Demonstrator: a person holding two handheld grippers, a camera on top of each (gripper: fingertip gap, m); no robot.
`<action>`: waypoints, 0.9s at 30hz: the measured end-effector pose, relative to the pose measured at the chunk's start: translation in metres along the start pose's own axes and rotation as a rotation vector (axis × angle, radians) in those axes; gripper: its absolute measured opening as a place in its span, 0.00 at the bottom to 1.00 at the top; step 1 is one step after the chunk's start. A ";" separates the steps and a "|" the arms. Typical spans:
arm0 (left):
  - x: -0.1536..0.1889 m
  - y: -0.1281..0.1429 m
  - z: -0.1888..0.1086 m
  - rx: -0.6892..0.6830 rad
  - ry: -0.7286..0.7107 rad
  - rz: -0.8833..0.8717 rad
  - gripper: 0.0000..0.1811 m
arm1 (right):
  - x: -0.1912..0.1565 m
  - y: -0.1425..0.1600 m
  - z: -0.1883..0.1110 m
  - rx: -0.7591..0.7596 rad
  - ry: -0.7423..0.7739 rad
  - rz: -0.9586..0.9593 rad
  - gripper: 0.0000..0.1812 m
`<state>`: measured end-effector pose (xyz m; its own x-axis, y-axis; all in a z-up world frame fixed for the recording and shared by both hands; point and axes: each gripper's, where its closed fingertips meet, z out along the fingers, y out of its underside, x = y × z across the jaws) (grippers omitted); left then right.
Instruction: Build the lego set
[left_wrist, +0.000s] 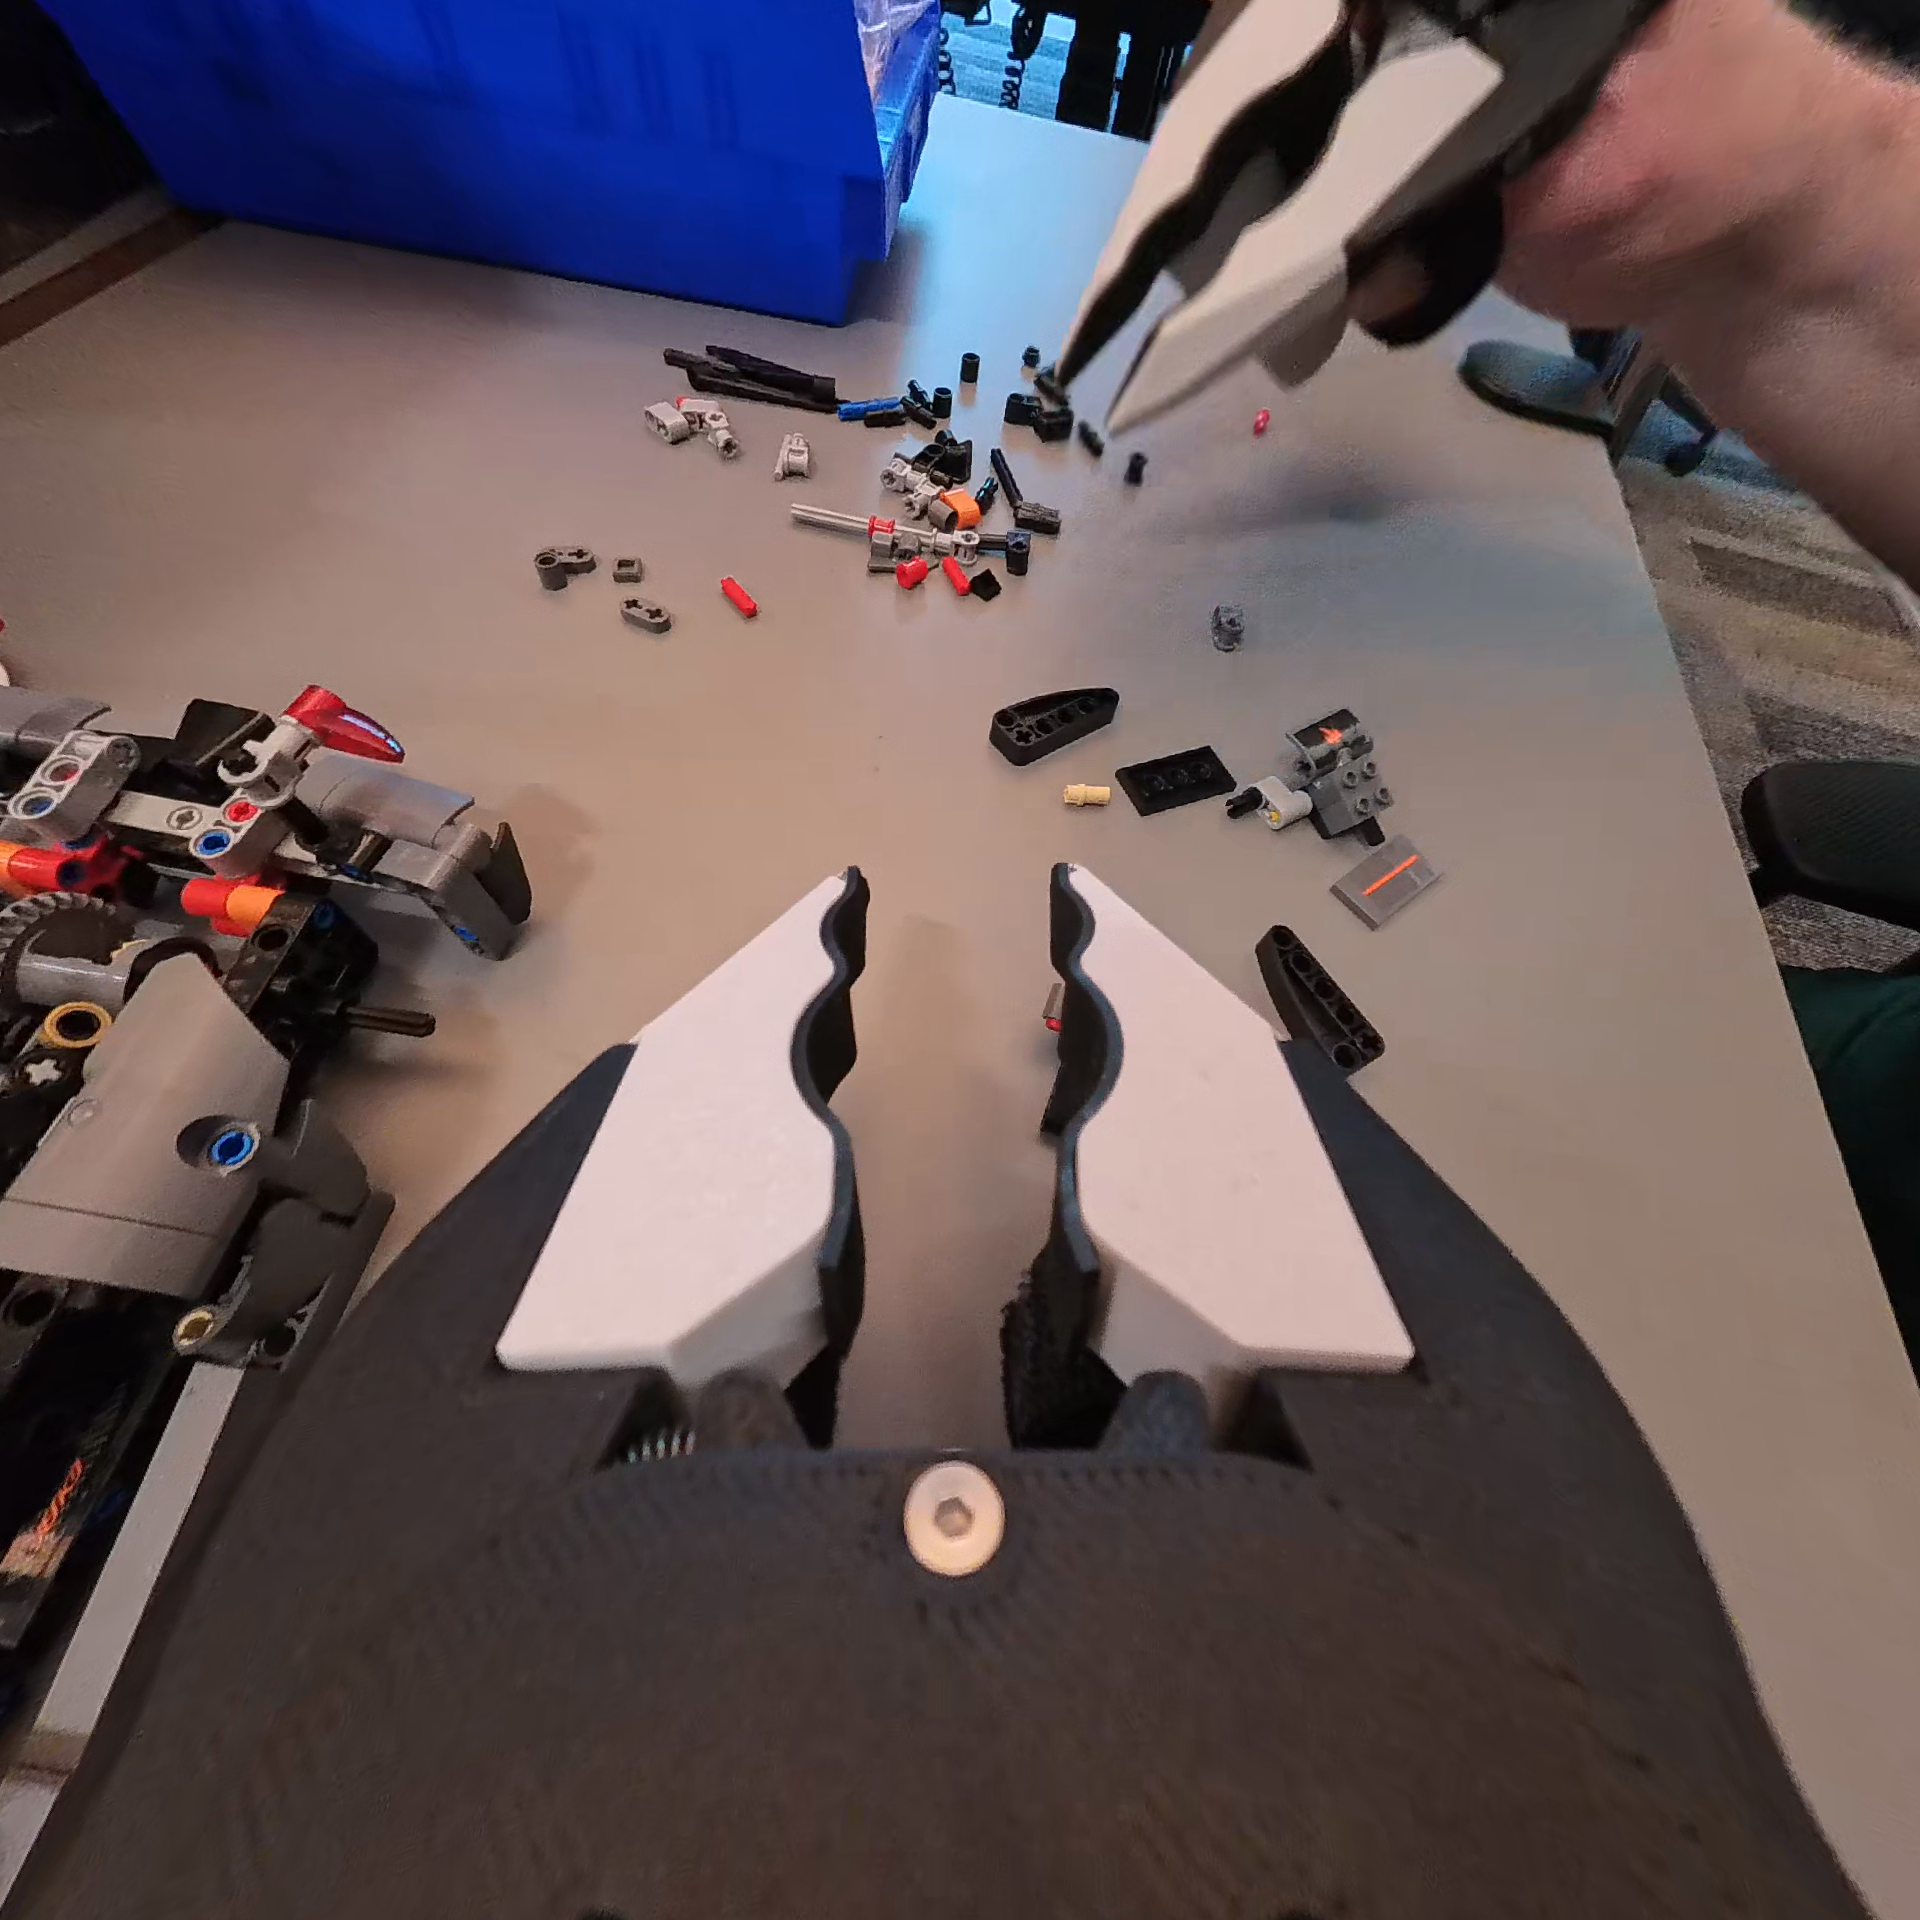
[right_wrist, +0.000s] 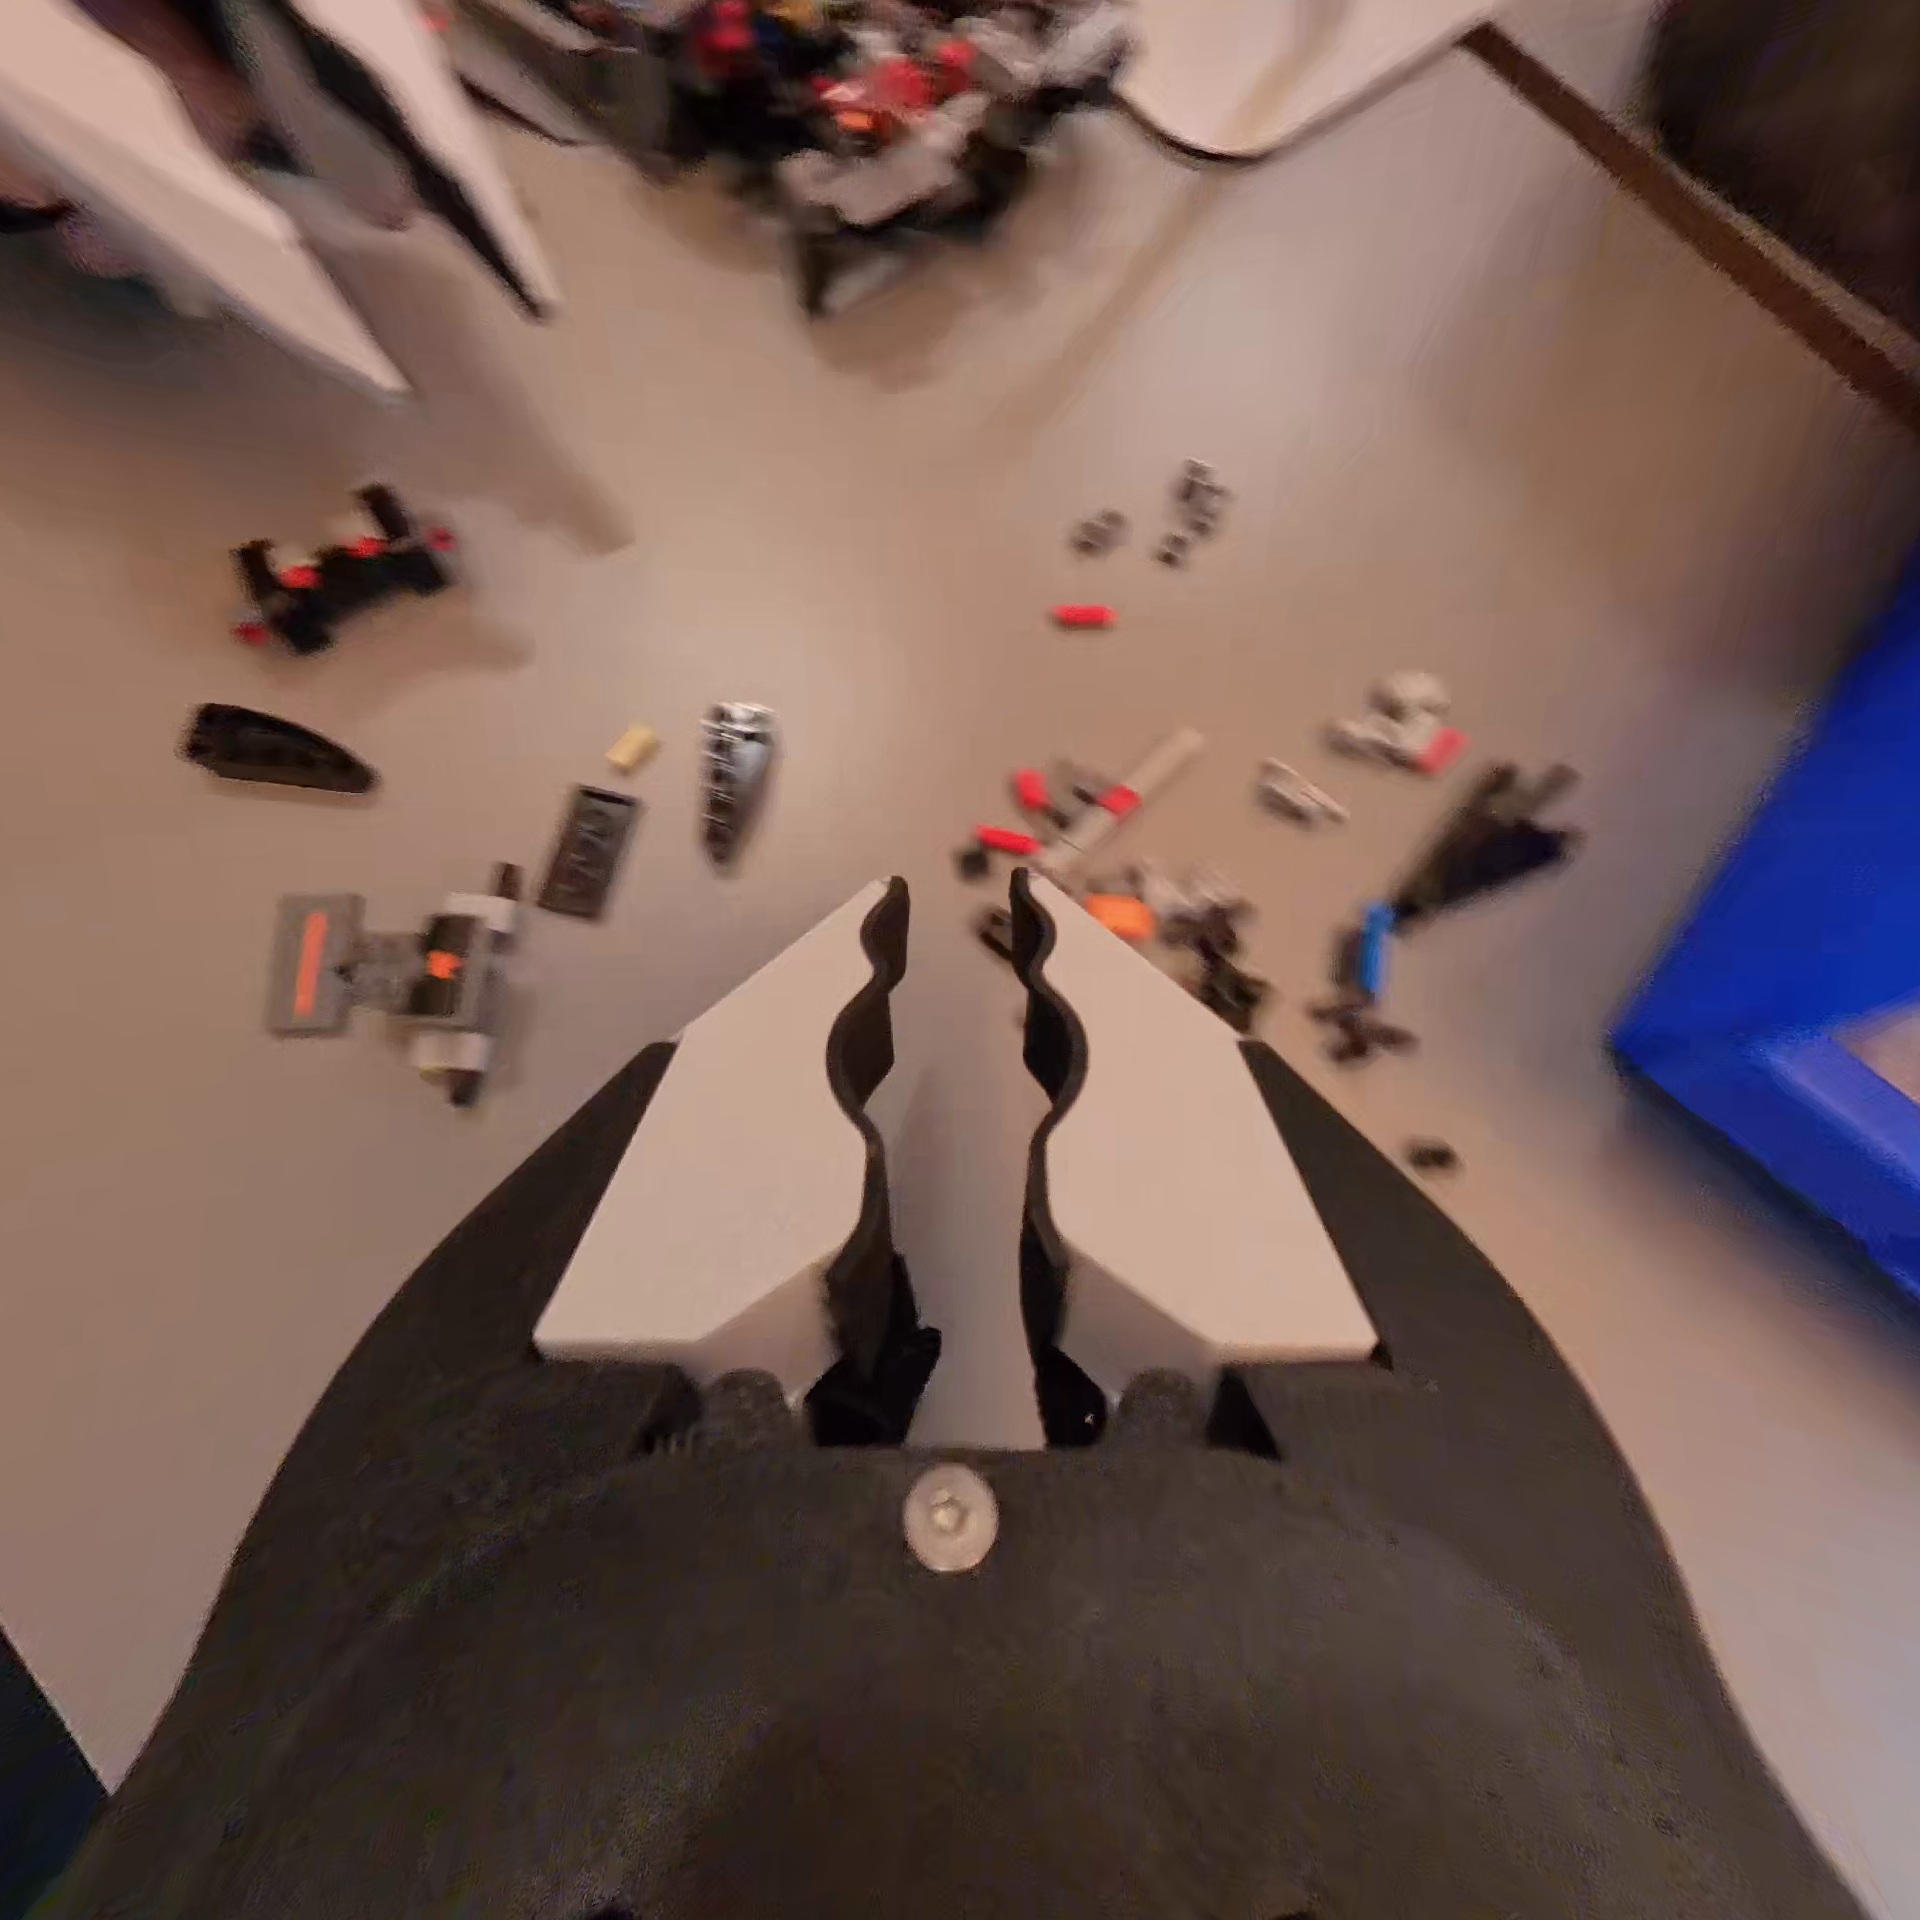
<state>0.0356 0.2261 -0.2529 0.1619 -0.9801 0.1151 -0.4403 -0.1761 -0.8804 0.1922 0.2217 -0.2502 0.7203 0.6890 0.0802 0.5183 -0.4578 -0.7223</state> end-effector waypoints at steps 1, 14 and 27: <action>0.000 0.000 0.000 -0.002 -0.002 0.003 0.18 | 0.013 0.005 -0.009 -0.002 0.027 0.025 0.09; -0.002 0.000 0.002 -0.003 0.000 -0.010 0.18 | 0.055 0.054 -0.023 -0.140 0.069 0.014 0.10; -0.001 0.001 0.003 -0.008 0.007 -0.001 0.18 | 0.047 0.050 0.023 -0.230 -0.143 -0.203 0.07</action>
<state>0.0374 0.2272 -0.2547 0.1566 -0.9804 0.1195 -0.4474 -0.1783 -0.8764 0.2417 0.2436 -0.2985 0.5282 0.8436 0.0970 0.7465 -0.4069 -0.5264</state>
